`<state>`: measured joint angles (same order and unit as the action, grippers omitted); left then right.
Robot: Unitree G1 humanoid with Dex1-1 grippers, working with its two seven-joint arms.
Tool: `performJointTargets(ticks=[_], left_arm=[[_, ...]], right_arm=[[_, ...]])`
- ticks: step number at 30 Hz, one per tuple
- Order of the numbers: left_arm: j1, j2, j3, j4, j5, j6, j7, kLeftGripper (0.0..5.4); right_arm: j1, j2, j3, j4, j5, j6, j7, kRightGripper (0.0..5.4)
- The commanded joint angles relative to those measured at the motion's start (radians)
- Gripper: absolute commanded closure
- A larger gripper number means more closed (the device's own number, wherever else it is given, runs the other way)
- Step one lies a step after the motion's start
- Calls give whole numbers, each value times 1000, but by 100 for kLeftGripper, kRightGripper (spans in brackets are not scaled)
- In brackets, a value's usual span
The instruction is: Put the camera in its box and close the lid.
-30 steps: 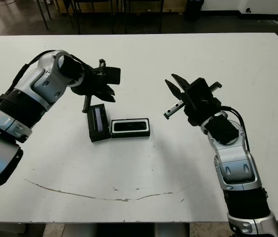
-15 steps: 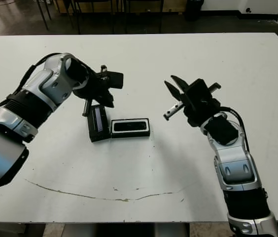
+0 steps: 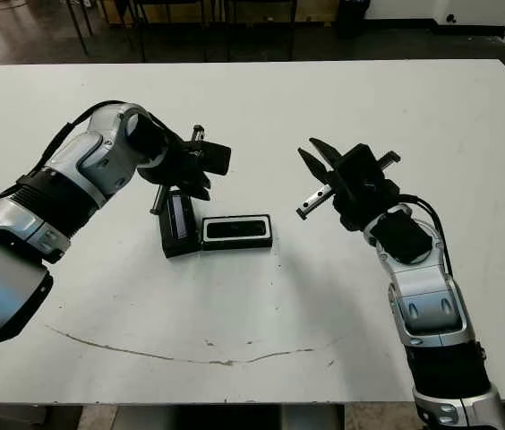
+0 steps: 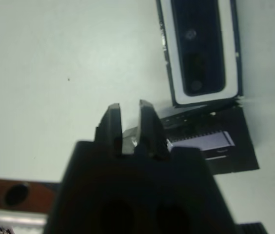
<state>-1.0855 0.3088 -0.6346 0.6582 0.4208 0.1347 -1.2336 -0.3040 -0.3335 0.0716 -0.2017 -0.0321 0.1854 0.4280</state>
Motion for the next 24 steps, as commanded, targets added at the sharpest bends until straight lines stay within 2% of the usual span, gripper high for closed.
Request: performJointTargets(ticks=[1,5,9,15,19,24], left_arm=[[33,-4,-20,33,21,-23,4,540],[39,-10,-44,36,53,-13,5,540],[46,-8,-46,37,53,-5,-11,540],[53,10,-61,28,59,-83,-33,540],[49,1,-79,26,71,-45,-83,540],[57,3,-75,-10,57,34,-149,540]], right_arm=[[19,-19,1,5,2,-2,11,539],[25,-25,4,6,-6,-21,11,539],[33,-33,5,-2,-3,-22,18,539],[46,-41,4,-7,-3,-47,23,539],[61,-51,14,-10,-31,-104,18,539],[72,-51,18,-37,-36,-91,20,539]])
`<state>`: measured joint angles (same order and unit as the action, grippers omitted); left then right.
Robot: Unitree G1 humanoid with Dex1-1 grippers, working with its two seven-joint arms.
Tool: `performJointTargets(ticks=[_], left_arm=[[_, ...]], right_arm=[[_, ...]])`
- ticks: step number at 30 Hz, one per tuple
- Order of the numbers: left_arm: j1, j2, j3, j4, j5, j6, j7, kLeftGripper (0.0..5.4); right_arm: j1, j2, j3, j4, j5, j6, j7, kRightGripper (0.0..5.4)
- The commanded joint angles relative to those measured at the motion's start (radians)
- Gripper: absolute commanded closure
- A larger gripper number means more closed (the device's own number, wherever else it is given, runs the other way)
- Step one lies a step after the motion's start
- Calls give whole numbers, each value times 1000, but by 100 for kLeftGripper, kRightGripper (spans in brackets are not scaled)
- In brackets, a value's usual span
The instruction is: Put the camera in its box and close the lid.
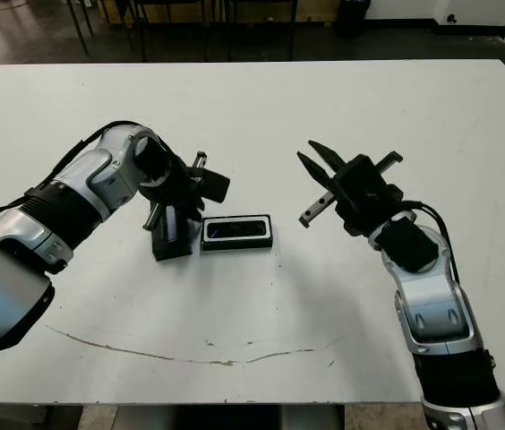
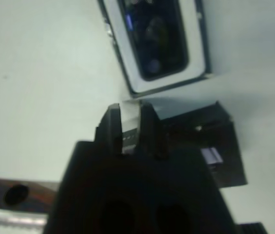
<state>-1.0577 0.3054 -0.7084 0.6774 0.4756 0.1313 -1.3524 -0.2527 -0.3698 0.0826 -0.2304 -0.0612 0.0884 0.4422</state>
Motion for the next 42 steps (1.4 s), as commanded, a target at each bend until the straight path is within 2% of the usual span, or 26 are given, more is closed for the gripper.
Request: performJointTargets(ticks=[1,3,6,9,15,19,29,42], left_arm=[[41,13,4,-64,1,68,-35,540],[58,30,5,-132,-1,96,-58,540],[80,73,-14,-226,1,25,-89,540],[119,118,-21,-327,7,10,-107,540],[209,196,-24,-518,-5,99,-196,540],[255,239,-29,-599,-15,116,-236,540],[311,358,-9,-590,-30,82,-239,540],[352,484,71,-707,-77,152,-262,540]], right_arm=[[20,-15,6,-9,-5,9,7,539],[19,-16,5,-8,0,10,11,539],[17,-19,3,-5,2,13,13,539],[16,-22,1,-1,4,8,16,539],[7,-25,-3,15,13,-1,19,539],[0,-28,0,30,10,-19,19,539],[-9,-37,-8,54,18,-37,29,539],[-7,-53,-7,51,14,-33,37,539]])
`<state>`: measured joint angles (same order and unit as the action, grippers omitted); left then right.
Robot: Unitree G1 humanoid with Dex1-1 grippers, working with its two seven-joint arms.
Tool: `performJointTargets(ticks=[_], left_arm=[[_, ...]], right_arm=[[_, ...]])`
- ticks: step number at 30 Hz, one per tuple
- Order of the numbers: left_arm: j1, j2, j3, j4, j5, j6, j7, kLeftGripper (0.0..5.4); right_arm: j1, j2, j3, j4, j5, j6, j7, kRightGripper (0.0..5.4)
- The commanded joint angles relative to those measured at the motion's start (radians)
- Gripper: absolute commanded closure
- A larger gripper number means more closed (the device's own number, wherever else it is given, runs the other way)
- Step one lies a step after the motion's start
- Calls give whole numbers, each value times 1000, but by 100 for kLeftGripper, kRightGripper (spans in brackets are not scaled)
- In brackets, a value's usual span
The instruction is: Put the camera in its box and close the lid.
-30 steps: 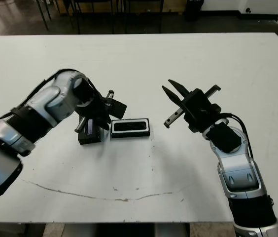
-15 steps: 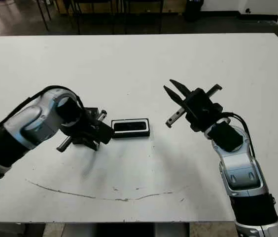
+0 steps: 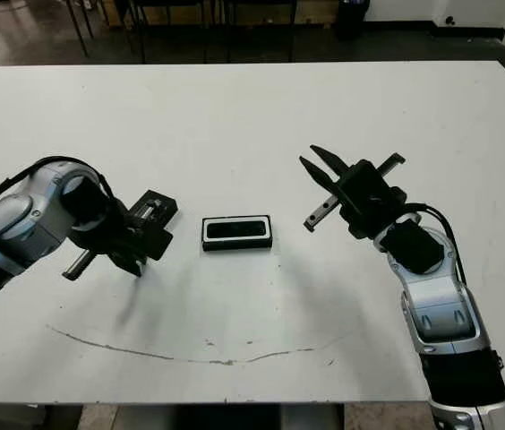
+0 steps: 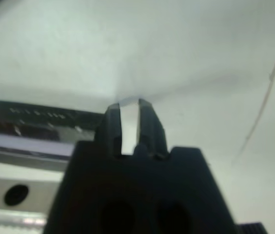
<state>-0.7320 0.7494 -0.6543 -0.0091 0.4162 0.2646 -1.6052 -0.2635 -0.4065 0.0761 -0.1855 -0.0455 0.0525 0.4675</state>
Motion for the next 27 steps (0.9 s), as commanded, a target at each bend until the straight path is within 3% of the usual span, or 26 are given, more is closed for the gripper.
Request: performJointTargets(ticks=[1,2,7,9,11,13,16,18,21,24,27], left_arm=[[32,57,21,-47,-28,36,-9,540],[43,74,31,-83,-46,54,-9,540],[139,129,201,-290,-297,168,-9,540],[175,137,314,-399,-419,227,8,540],[218,136,443,-484,-542,362,53,540],[295,96,609,-553,-649,498,159,540],[432,-57,818,-627,-750,597,398,540],[532,-192,900,-696,-707,584,634,540],[616,-337,921,-787,-584,629,953,540],[658,-413,899,-800,-504,646,1139,540],[693,-414,855,-782,-457,649,1228,517]], right_arm=[[5,-18,0,4,-4,2,12,539],[7,-20,1,3,-6,1,12,539],[10,-21,3,-5,-1,18,21,539],[9,-20,4,-8,-1,26,22,539],[5,-19,6,-7,3,33,26,539],[1,-17,7,-6,6,42,28,539],[-5,-14,10,-2,8,56,31,539],[-8,-12,11,0,6,56,29,539],[-9,-10,11,10,4,40,25,539],[-8,-12,9,20,3,24,27,539],[-9,-17,5,31,-2,7,24,540]])
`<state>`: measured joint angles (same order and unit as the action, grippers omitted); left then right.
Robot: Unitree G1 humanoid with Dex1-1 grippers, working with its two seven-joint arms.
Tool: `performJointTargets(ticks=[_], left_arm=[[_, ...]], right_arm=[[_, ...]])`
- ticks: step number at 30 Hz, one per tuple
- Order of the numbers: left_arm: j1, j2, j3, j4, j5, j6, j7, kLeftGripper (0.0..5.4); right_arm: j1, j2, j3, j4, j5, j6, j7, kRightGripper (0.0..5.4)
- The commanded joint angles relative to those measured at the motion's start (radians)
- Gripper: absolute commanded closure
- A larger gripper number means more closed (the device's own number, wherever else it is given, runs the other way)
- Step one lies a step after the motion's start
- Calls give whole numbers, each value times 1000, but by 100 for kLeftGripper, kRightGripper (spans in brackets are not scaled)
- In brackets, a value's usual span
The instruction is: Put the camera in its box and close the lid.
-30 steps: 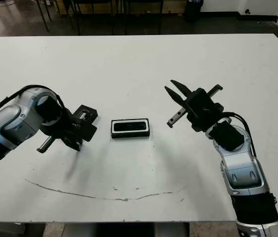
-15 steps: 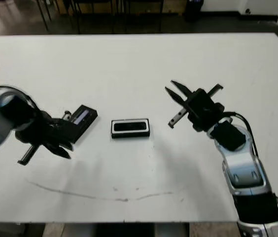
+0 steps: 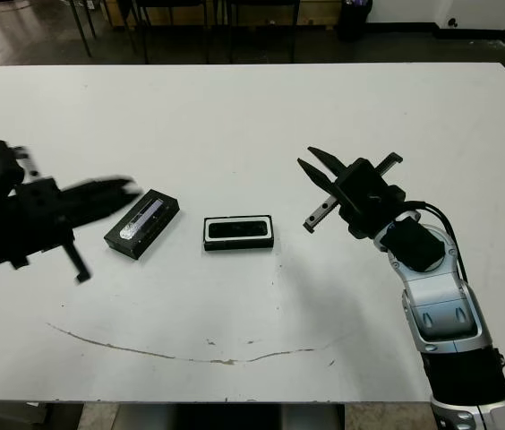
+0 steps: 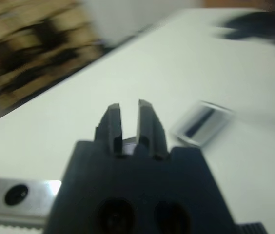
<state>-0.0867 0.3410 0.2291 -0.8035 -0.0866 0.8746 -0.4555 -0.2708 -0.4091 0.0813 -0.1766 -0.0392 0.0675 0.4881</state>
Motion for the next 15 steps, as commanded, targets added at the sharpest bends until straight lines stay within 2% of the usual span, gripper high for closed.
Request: performJointTargets(ticks=[1,5,9,12,15], left_arm=[[56,2,-46,13,48,52,91,501],[64,38,-107,25,20,122,86,404],[60,62,-178,57,13,137,89,311],[38,42,-181,99,-28,147,83,239],[-12,35,-160,142,-96,220,65,168]], right_arm=[[-3,-15,-1,21,-10,-3,2,540],[-9,-11,-8,19,-6,4,-2,540],[-15,-7,-7,31,-11,-14,-8,540],[-13,-6,-4,34,-11,-21,-9,540],[-7,-4,-5,30,-9,-16,-11,540]])
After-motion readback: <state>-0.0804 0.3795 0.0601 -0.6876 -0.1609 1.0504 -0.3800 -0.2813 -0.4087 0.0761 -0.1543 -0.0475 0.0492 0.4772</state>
